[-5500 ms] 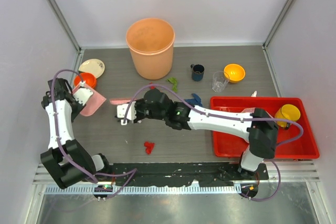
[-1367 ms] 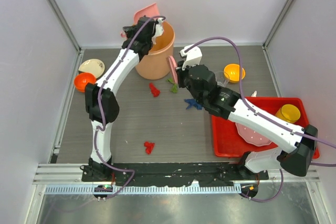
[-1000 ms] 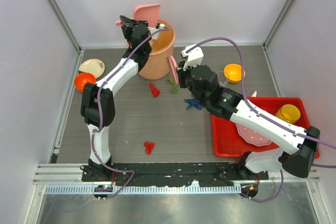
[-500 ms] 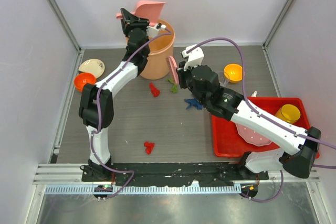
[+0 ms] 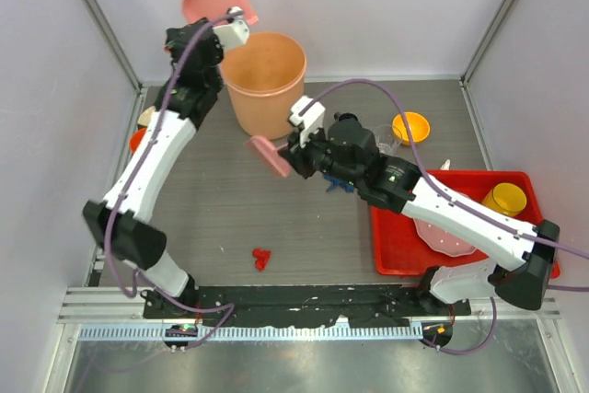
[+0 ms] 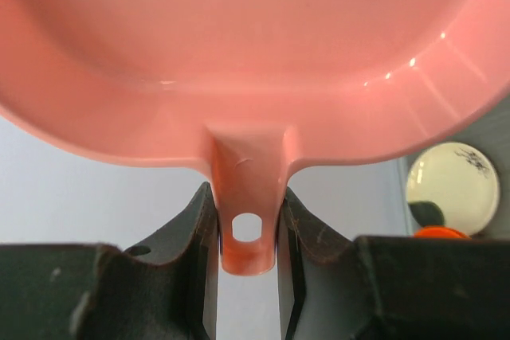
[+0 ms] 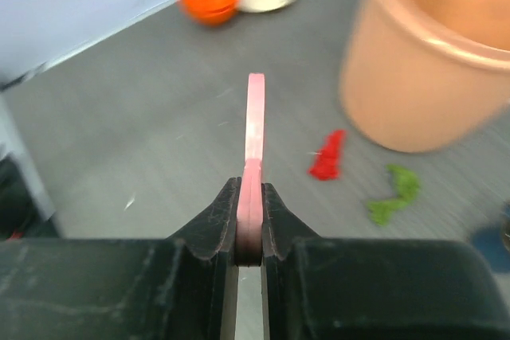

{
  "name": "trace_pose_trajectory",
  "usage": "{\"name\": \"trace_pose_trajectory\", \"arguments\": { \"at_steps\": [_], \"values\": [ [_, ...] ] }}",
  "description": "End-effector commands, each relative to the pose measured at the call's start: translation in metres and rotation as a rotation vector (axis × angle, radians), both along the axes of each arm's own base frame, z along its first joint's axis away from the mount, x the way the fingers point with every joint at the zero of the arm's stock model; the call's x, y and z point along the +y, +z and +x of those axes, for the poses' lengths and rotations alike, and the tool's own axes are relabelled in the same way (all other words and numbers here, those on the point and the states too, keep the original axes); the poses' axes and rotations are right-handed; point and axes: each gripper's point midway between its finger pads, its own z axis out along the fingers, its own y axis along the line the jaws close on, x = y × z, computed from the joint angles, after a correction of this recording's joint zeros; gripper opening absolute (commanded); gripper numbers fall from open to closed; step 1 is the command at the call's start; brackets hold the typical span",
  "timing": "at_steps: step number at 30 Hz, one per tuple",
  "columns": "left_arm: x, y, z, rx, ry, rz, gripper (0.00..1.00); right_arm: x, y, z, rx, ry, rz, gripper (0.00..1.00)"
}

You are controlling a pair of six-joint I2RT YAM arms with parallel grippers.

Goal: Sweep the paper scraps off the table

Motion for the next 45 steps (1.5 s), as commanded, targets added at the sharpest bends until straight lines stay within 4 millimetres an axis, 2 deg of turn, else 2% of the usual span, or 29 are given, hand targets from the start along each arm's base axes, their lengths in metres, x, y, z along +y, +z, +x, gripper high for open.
{"name": "trace_pose_trajectory", "arguments": {
  "at_steps": [1, 2, 3, 4, 5, 6, 7, 8, 9, 10, 11, 13, 14, 16, 17, 20, 23, 26, 28, 30, 36, 39, 40, 41, 43, 44, 45],
  "values": [
    [0.008, -0.037, -0.062, 0.157, -0.037, -0.304, 0.00, 0.056, -0.018, -0.092, 0.042, 0.581, -0.100, 0.01],
    [0.009, -0.050, -0.070, 0.185, -0.032, -0.350, 0.00, 0.060, -0.020, -0.105, 0.045, 0.647, -0.111, 0.01],
    [0.013, -0.054, -0.089, 0.220, -0.031, -0.373, 0.00, 0.063, -0.026, -0.115, 0.054, 0.699, -0.129, 0.01],
    [0.011, -0.062, -0.096, 0.257, -0.057, -0.412, 0.00, 0.064, -0.032, -0.132, 0.086, 0.785, -0.140, 0.01],
    [0.012, -0.082, -0.109, 0.326, -0.041, -0.455, 0.00, 0.064, -0.032, -0.139, 0.086, 0.827, -0.143, 0.01],
    [0.018, -0.083, -0.121, 0.338, -0.043, -0.491, 0.00, 0.064, -0.033, -0.146, 0.101, 0.873, -0.147, 0.01],
    [0.014, -0.093, -0.128, 0.384, -0.073, -0.522, 0.00, 0.063, -0.042, -0.154, 0.139, 0.914, -0.167, 0.01],
    [0.017, -0.113, -0.140, 0.459, -0.059, -0.530, 0.00, 0.064, -0.043, -0.166, 0.151, 0.976, -0.164, 0.01],
    [0.024, -0.117, -0.149, 0.466, -0.042, -0.550, 0.00, 0.064, -0.047, -0.171, 0.164, 1.001, -0.173, 0.01],
    [0.027, -0.125, -0.154, 0.488, -0.035, -0.556, 0.00, 0.065, -0.060, -0.180, 0.204, 1.028, -0.206, 0.01],
    [0.032, -0.144, -0.160, 0.530, -0.010, -0.553, 0.00, 0.066, -0.065, -0.184, 0.212, 1.044, -0.225, 0.01],
    [0.046, -0.157, -0.169, 0.548, 0.028, -0.568, 0.00, 0.068, -0.090, -0.190, 0.291, 1.058, -0.291, 0.01],
    [0.048, -0.173, -0.173, 0.586, 0.038, -0.577, 0.00, 0.071, -0.096, -0.192, 0.309, 1.063, -0.308, 0.01],
    [0.057, -0.182, -0.178, 0.600, 0.065, -0.594, 0.00, 0.075, -0.110, -0.185, 0.327, 1.029, -0.345, 0.01],
    [0.059, -0.191, -0.181, 0.621, 0.076, -0.594, 0.00, 0.078, -0.124, -0.179, 0.343, 1.007, -0.372, 0.01],
    [0.064, -0.207, -0.189, 0.672, 0.101, -0.576, 0.00, 0.084, -0.146, -0.151, 0.320, 0.888, -0.434, 0.01],
    [0.065, -0.224, -0.201, 0.749, 0.104, -0.558, 0.00, 0.092, -0.154, -0.124, 0.318, 0.786, -0.414, 0.01],
    [0.064, -0.239, -0.215, 0.835, 0.093, -0.533, 0.00, 0.089, -0.157, -0.088, 0.340, 0.643, -0.375, 0.01],
    [0.065, -0.250, -0.224, 0.885, 0.093, -0.513, 0.00, 0.084, -0.158, -0.065, 0.338, 0.551, -0.359, 0.01],
    [0.068, -0.257, -0.228, 0.913, 0.093, -0.479, 0.00, 0.081, -0.152, -0.057, 0.329, 0.519, -0.341, 0.01],
    [0.079, -0.293, -0.247, 1.069, 0.098, -0.362, 0.00, 0.076, -0.126, -0.058, 0.313, 0.488, -0.285, 0.01],
    [0.089, -0.309, -0.264, 1.176, 0.100, -0.267, 0.00, 0.068, -0.098, -0.059, 0.300, 0.432, -0.221, 0.01],
    [0.093, -0.317, -0.274, 1.232, 0.101, -0.233, 0.00, 0.062, -0.081, -0.061, 0.278, 0.415, -0.183, 0.01],
    [0.097, -0.319, -0.279, 1.257, 0.108, -0.199, 0.00, 0.058, -0.073, -0.062, 0.282, 0.395, -0.158, 0.01],
    [0.103, -0.327, -0.294, 1.343, 0.085, -0.131, 0.00, 0.050, -0.049, -0.072, 0.300, 0.379, -0.068, 0.01],
    [0.102, -0.331, -0.300, 1.378, 0.067, -0.123, 0.00, 0.048, -0.042, -0.074, 0.309, 0.366, -0.039, 0.01],
    [0.102, -0.334, -0.308, 1.414, 0.048, -0.111, 0.00, 0.043, -0.037, -0.068, 0.341, 0.284, 0.007, 0.01]
  ]
}}
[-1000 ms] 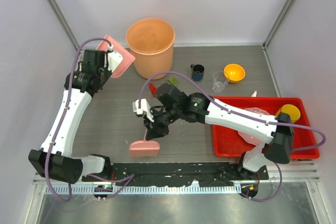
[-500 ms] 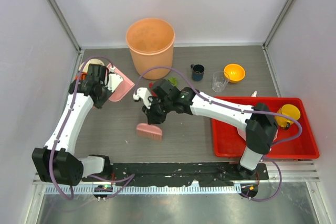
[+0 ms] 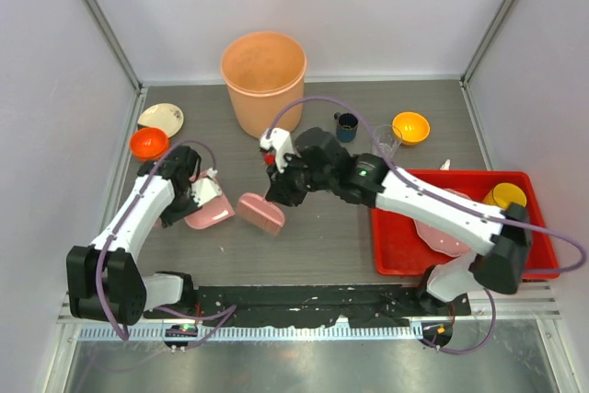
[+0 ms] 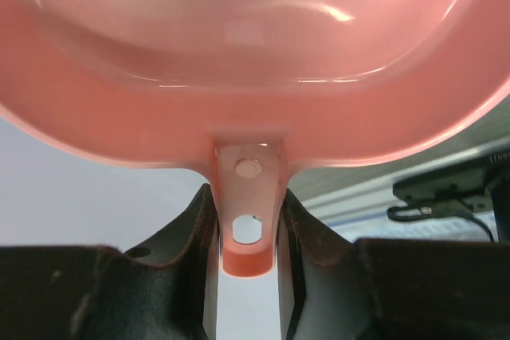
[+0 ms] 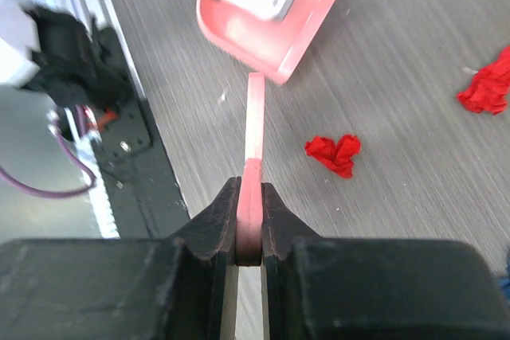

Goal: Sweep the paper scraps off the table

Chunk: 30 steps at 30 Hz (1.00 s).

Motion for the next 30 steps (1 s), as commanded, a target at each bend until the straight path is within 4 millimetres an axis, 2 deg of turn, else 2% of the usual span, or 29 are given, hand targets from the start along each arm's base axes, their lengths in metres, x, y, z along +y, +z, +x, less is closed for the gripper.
{"name": "trace_pose_trajectory", "arguments": {
  "at_steps": [1, 2, 3, 5, 6, 8, 12, 15, 16, 19, 22, 26, 30],
  "values": [
    [0.010, -0.006, -0.031, 0.170, -0.137, 0.042, 0.00, -0.014, 0.069, 0.006, 0.013, -0.223, 0.213, 0.01],
    [0.007, -0.007, -0.035, 0.180, -0.148, 0.028, 0.00, -0.022, 0.072, 0.012, 0.009, -0.287, 0.216, 0.01],
    [0.006, -0.010, -0.041, 0.203, -0.152, 0.022, 0.00, -0.043, 0.059, 0.037, -0.028, -0.479, 0.166, 0.01],
    [0.000, -0.013, -0.048, 0.233, -0.174, 0.010, 0.00, -0.066, 0.045, 0.058, -0.077, -0.657, 0.109, 0.01],
    [-0.003, -0.017, -0.053, 0.253, -0.180, -0.005, 0.00, -0.086, 0.036, 0.073, -0.125, -0.777, 0.057, 0.01],
    [-0.010, -0.022, -0.057, 0.281, -0.198, -0.011, 0.00, -0.090, 0.029, 0.080, -0.137, -0.833, 0.033, 0.01],
    [-0.014, -0.032, -0.060, 0.324, -0.178, 0.040, 0.00, -0.075, 0.012, 0.092, -0.128, -0.848, -0.014, 0.01],
    [-0.026, -0.038, -0.062, 0.367, -0.161, -0.016, 0.00, -0.071, -0.002, 0.097, -0.136, -0.856, -0.051, 0.01],
    [-0.027, -0.040, -0.061, 0.371, -0.162, -0.015, 0.00, -0.068, -0.013, 0.099, -0.130, -0.851, -0.080, 0.01],
    [-0.029, -0.048, -0.057, 0.389, -0.155, 0.001, 0.00, -0.055, -0.030, 0.099, -0.086, -0.820, -0.091, 0.01],
    [-0.036, -0.055, -0.053, 0.412, -0.153, -0.008, 0.00, -0.032, -0.045, 0.092, -0.004, -0.754, -0.070, 0.01],
    [-0.042, -0.067, -0.049, 0.431, -0.150, 0.008, 0.00, 0.008, -0.049, 0.077, 0.142, -0.633, 0.034, 0.01],
    [-0.055, -0.079, -0.044, 0.445, -0.137, -0.045, 0.00, 0.050, -0.037, 0.058, 0.299, -0.495, 0.176, 0.01]
  ]
}}
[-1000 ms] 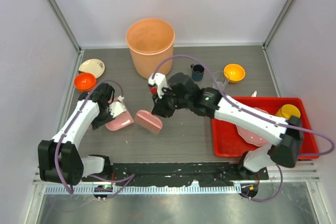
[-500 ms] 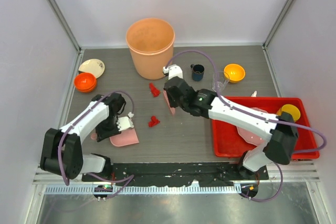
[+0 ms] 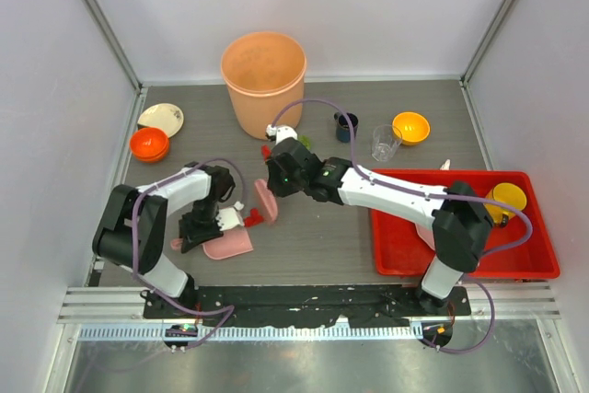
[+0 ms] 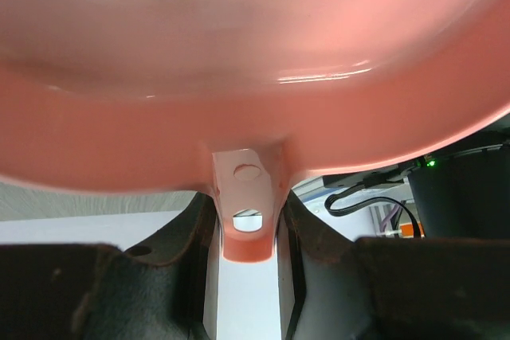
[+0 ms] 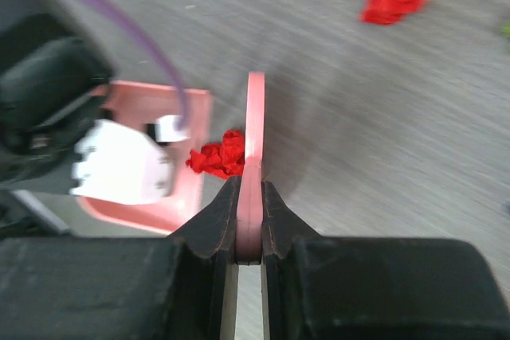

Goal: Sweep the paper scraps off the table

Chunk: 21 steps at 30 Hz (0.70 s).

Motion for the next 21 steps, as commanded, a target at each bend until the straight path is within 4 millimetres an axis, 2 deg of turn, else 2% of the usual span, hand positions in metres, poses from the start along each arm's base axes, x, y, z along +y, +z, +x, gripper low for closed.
{"name": "trace_pose_trajectory", "arguments": {
  "at_steps": [1, 4, 7, 8, 9, 12, 13, 15, 16, 21],
  "values": [
    [-0.021, -0.011, 0.014, -0.029, 0.050, -0.073, 0.00, 0.070, 0.041, -0.025, 0.133, 0.170, 0.336, 0.01],
    [-0.035, -0.013, 0.022, -0.051, 0.075, -0.142, 0.00, 0.079, 0.060, -0.025, 0.128, 0.185, 0.422, 0.01],
    [-0.053, -0.009, 0.030, -0.093, 0.103, -0.252, 0.00, 0.063, 0.078, -0.014, 0.061, 0.133, 0.431, 0.01],
    [-0.057, -0.005, 0.033, -0.121, 0.108, -0.288, 0.00, 0.055, 0.078, -0.011, 0.045, 0.120, 0.411, 0.01],
    [-0.061, -0.002, 0.035, -0.134, 0.115, -0.321, 0.00, 0.045, 0.090, -0.010, 0.017, 0.106, 0.414, 0.01],
    [-0.077, 0.008, 0.041, -0.181, 0.135, -0.442, 0.00, 0.013, 0.101, 0.007, -0.085, 0.014, 0.336, 0.01],
    [-0.082, 0.011, 0.042, -0.189, 0.140, -0.472, 0.00, 0.003, 0.118, 0.007, -0.126, 0.000, 0.345, 0.01],
    [-0.087, 0.020, 0.047, -0.229, 0.154, -0.505, 0.00, -0.017, 0.135, 0.014, -0.206, -0.045, 0.309, 0.01],
    [-0.089, 0.024, 0.049, -0.238, 0.159, -0.514, 0.00, -0.029, 0.156, 0.013, -0.254, -0.061, 0.324, 0.01],
    [-0.096, 0.053, 0.062, -0.299, 0.209, -0.548, 0.00, -0.084, 0.209, 0.015, -0.435, -0.176, 0.283, 0.01]
  ]
}}
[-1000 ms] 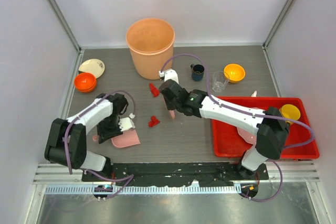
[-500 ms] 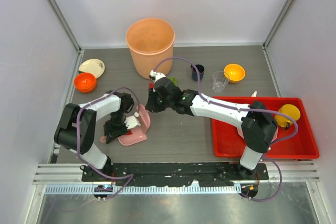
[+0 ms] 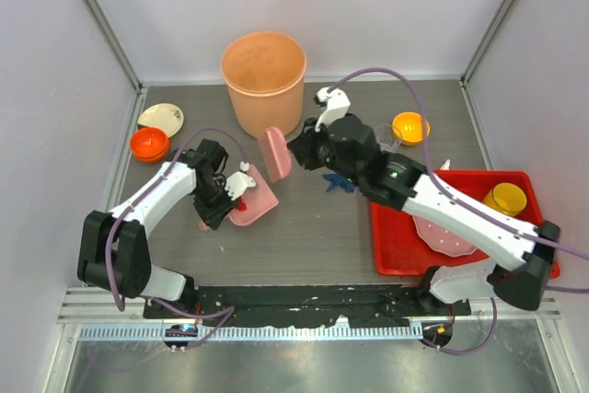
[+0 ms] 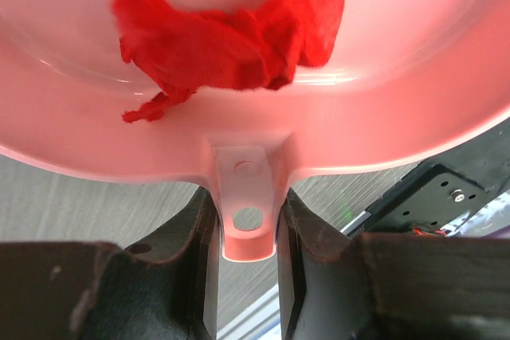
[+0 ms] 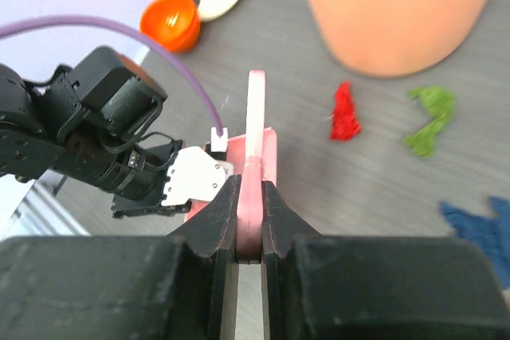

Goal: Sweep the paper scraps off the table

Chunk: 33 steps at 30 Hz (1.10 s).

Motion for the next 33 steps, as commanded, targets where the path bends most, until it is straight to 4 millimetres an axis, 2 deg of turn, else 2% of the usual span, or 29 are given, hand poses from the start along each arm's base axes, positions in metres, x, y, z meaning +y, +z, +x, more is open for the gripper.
{"name": "trace_pose_trajectory", "arguments": {
  "at_steps": [1, 2, 4, 7, 8, 9, 10, 12, 13, 15, 16, 17, 18, 19, 20, 21, 22, 23, 24, 25, 26, 29, 30, 31, 33],
  "values": [
    [-0.016, 0.034, 0.019, -0.087, 0.067, -0.102, 0.00, -0.058, 0.071, 0.011, -0.208, -0.176, -0.002, 0.01],
    [-0.017, 0.042, 0.023, -0.104, 0.074, -0.106, 0.00, -0.070, 0.083, 0.007, -0.236, -0.198, 0.014, 0.01],
    [-0.016, 0.054, 0.030, -0.136, 0.104, -0.112, 0.00, -0.088, 0.087, 0.010, -0.274, -0.252, -0.021, 0.01],
    [-0.013, 0.082, 0.050, -0.216, 0.149, -0.104, 0.00, -0.108, 0.089, 0.010, -0.303, -0.309, -0.061, 0.01],
    [-0.014, 0.098, 0.063, -0.272, 0.157, -0.109, 0.00, -0.111, 0.089, 0.010, -0.308, -0.316, -0.064, 0.01],
    [-0.010, 0.106, 0.071, -0.306, 0.173, -0.087, 0.00, -0.114, 0.087, 0.010, -0.310, -0.322, -0.072, 0.01],
    [-0.011, 0.127, 0.087, -0.372, 0.185, -0.093, 0.00, -0.116, 0.086, 0.011, -0.309, -0.328, -0.080, 0.01],
    [-0.009, 0.143, 0.107, -0.425, 0.225, -0.073, 0.00, -0.115, 0.084, 0.012, -0.309, -0.327, -0.091, 0.01],
    [-0.004, 0.168, 0.125, -0.511, 0.251, -0.051, 0.00, -0.115, 0.083, 0.013, -0.309, -0.323, -0.093, 0.01],
    [0.005, 0.181, 0.156, -0.593, 0.311, 0.006, 0.00, -0.113, 0.079, 0.014, -0.306, -0.317, -0.107, 0.01],
    [0.013, 0.204, 0.175, -0.684, 0.345, 0.048, 0.00, -0.112, 0.077, 0.015, -0.305, -0.314, -0.114, 0.01],
    [0.015, 0.216, 0.190, -0.744, 0.362, 0.057, 0.00, -0.111, 0.075, 0.015, -0.304, -0.308, -0.120, 0.01],
    [0.016, 0.213, 0.207, -0.752, 0.370, 0.085, 0.00, -0.111, 0.073, 0.016, -0.302, -0.309, -0.130, 0.01],
    [0.023, 0.242, 0.223, -0.849, 0.411, 0.114, 0.00, -0.111, 0.070, 0.016, -0.299, -0.310, -0.135, 0.01],
    [0.026, 0.252, 0.233, -0.884, 0.428, 0.136, 0.00, -0.111, 0.066, 0.017, -0.295, -0.307, -0.147, 0.01],
    [0.028, 0.246, 0.250, -0.886, 0.430, 0.181, 0.00, -0.111, 0.065, 0.017, -0.294, -0.308, -0.150, 0.01],
    [0.029, 0.274, 0.262, -0.969, 0.454, 0.176, 0.00, -0.111, 0.063, 0.017, -0.292, -0.306, -0.158, 0.01],
    [0.035, 0.280, 0.272, -1.006, 0.476, 0.235, 0.00, -0.112, 0.060, 0.017, -0.290, -0.306, -0.165, 0.01],
    [0.036, 0.277, 0.286, -1.016, 0.460, 0.279, 0.00, -0.112, 0.059, 0.017, -0.290, -0.301, -0.173, 0.01],
    [0.037, 0.298, 0.297, -1.090, 0.478, 0.285, 0.00, -0.111, 0.059, 0.017, -0.290, -0.296, -0.174, 0.01],
    [0.043, 0.305, 0.304, -1.125, 0.497, 0.343, 0.00, -0.111, 0.057, 0.017, -0.289, -0.293, -0.179, 0.01],
    [0.041, 0.325, 0.332, -1.242, 0.468, 0.436, 0.00, -0.109, 0.055, 0.017, -0.292, -0.280, -0.190, 0.01],
    [0.047, 0.330, 0.335, -1.267, 0.466, 0.517, 0.00, -0.110, 0.055, 0.017, -0.293, -0.280, -0.196, 0.01],
    [0.045, 0.337, 0.348, -1.317, 0.422, 0.584, 0.00, -0.109, 0.055, 0.017, -0.294, -0.276, -0.200, 0.01],
    [0.044, 0.347, 0.352, -1.362, 0.389, 0.699, 0.00, -0.109, 0.054, 0.018, -0.295, -0.276, -0.205, 0.01]
  ]
}}
